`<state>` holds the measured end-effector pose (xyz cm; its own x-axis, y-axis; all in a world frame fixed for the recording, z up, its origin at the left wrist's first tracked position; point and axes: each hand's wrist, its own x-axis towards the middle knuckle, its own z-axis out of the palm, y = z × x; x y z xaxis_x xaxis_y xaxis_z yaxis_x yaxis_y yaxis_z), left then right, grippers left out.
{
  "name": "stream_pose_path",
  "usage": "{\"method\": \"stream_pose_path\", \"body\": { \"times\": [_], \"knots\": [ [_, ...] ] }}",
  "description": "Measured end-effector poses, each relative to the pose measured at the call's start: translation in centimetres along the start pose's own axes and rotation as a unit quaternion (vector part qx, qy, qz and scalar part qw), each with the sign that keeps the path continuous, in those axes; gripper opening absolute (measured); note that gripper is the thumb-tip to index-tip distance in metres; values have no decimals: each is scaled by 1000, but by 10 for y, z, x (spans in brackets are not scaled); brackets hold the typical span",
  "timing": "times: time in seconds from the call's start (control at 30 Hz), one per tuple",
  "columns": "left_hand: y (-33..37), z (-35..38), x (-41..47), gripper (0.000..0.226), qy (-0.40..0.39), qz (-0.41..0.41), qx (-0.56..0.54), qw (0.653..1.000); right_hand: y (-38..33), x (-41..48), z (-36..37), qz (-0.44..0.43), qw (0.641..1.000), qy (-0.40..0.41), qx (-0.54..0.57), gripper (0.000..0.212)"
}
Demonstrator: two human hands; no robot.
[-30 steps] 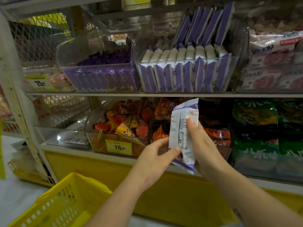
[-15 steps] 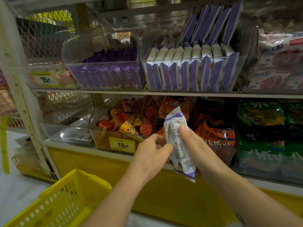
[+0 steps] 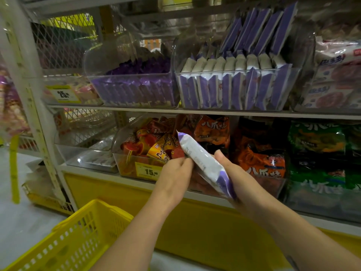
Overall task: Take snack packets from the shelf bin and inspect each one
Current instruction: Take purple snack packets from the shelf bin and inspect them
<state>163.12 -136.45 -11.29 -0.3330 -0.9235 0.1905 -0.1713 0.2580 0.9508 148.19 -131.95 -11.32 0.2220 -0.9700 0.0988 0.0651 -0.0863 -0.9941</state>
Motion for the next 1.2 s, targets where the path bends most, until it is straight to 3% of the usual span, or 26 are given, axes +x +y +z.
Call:
{"method": "stream_pose_path", "body": {
  "times": [0.1,0.2,0.33,0.43,0.6,0.7,0.8,0.9,0.97,1.03,1.2],
  "knots": [
    [4,2,-5,23,13,12,-59,998,-11,-10,-1,-8,999,-43,8,50],
    [6,3,-3,13,18,16,-86,996,-19,-10,1,-30,999,-24,20,53],
    [17,6,-6,41,12,66,-110,992,-36,-9,5,-66,991,12,119,36],
    [29,5,-10,43,35,91,-150,984,-56,-5,5,-102,983,53,143,30],
    [63,-7,-6,58,17,121,-226,966,-92,12,10,-170,969,158,80,60],
    [89,-17,0,55,69,208,-155,963,-117,25,17,-199,961,190,5,48],
    [115,-32,16,49,173,265,-64,946,-142,41,21,-232,948,159,-148,40],
    [141,-50,41,42,226,292,33,929,-174,61,11,-206,925,138,-289,35],
    [159,-62,62,37,239,306,125,913,-196,77,-5,-178,893,128,-394,27],
    [175,-72,86,33,230,302,224,897,-215,96,-23,-157,842,130,-499,32],
    [201,-76,144,31,203,236,427,849,-238,136,-58,-131,725,149,-660,27]
  ]
}}
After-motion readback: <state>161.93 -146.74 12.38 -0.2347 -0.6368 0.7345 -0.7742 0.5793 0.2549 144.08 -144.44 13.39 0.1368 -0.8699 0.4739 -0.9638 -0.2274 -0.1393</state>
